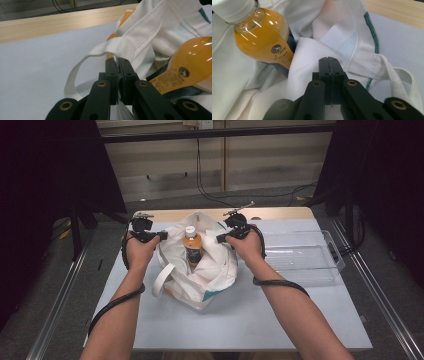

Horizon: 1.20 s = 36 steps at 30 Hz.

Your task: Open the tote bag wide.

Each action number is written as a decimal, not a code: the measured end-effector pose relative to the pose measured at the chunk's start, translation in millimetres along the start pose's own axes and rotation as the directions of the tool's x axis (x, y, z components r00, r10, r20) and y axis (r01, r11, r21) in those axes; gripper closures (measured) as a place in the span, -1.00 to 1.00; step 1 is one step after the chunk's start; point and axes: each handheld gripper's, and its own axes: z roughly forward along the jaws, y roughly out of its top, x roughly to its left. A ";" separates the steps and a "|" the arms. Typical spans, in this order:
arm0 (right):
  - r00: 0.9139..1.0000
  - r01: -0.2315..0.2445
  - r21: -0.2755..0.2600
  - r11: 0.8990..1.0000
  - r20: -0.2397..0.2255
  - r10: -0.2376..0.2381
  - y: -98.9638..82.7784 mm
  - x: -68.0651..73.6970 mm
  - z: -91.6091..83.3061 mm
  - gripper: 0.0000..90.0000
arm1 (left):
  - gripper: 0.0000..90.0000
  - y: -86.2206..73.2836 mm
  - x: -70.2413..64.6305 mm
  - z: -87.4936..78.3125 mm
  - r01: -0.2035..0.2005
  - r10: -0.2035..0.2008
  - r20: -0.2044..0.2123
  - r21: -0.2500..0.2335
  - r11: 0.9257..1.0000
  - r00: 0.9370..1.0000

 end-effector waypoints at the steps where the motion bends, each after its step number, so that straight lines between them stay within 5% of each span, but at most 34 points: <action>1: 1.000 0.000 0.002 1.000 0.005 0.000 -0.4 -0.3 0.9 1.00 | 0.94 -1.3 0.8 1.2 0.011 -0.011 0.001 -0.009 1.000 1.000; 36: 0.999 -0.019 0.054 0.998 0.037 0.017 -18.0 -9.0 31.9 1.00 | 0.93 -30.4 20.2 31.3 0.055 -0.054 -0.017 0.026 0.998 0.998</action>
